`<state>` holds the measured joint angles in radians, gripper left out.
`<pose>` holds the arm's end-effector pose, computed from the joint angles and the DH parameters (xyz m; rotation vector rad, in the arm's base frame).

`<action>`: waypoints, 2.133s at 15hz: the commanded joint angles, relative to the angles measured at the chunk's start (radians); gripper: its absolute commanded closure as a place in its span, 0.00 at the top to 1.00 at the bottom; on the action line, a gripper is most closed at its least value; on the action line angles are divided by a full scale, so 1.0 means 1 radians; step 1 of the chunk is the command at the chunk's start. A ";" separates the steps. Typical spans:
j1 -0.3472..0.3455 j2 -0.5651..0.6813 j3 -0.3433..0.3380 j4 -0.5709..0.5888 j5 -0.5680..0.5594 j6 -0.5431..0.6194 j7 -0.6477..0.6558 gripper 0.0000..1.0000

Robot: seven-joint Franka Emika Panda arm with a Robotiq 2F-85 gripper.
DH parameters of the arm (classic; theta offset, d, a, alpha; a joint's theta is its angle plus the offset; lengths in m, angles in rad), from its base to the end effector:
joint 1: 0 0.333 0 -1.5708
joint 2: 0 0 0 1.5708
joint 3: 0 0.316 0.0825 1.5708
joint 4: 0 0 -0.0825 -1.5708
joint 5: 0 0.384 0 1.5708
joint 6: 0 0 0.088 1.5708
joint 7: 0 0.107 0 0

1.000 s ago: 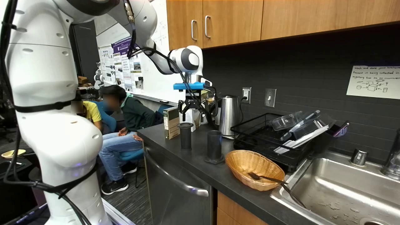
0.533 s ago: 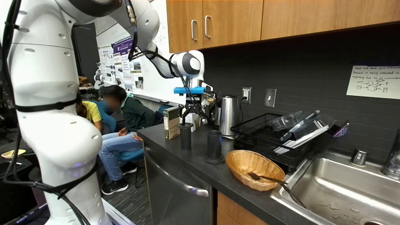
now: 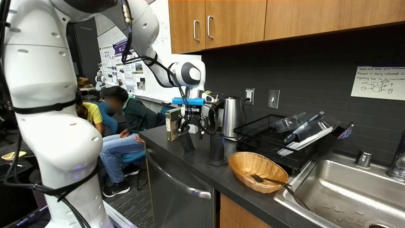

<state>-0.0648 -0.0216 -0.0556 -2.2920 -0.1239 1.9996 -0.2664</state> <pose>0.4747 -0.0650 0.3403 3.0431 0.3255 -0.4397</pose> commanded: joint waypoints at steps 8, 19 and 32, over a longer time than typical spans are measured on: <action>-0.015 -0.208 -0.025 -0.313 -0.057 0.181 0.005 0.40; 0.042 -0.031 0.035 0.134 -0.033 -0.144 0.055 0.05; 0.049 0.110 0.044 0.397 0.006 -0.285 0.070 0.05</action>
<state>-0.0185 0.0588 -0.0157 -1.9496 -0.1288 1.7615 -0.2185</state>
